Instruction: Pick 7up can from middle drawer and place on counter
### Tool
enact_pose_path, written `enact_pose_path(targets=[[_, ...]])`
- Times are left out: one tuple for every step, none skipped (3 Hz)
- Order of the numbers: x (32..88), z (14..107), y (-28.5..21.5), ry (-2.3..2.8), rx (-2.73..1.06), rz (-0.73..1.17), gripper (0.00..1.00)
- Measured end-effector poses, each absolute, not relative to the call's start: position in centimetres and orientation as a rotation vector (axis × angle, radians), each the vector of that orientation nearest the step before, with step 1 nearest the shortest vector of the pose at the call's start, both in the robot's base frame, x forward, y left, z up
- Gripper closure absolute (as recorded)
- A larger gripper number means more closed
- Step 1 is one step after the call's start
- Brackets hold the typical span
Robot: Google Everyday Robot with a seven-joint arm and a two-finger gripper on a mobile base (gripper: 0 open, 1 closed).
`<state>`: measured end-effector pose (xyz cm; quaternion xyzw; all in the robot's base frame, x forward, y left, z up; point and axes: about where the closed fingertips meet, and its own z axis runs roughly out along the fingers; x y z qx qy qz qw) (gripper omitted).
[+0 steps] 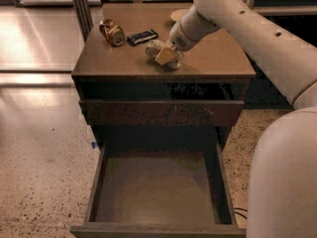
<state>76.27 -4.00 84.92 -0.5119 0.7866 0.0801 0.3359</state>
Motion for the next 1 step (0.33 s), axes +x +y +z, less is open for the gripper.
enact_pose_path(targets=[[76.27, 84.91, -4.0, 2.052, -1.335, 0.209, 0.11]])
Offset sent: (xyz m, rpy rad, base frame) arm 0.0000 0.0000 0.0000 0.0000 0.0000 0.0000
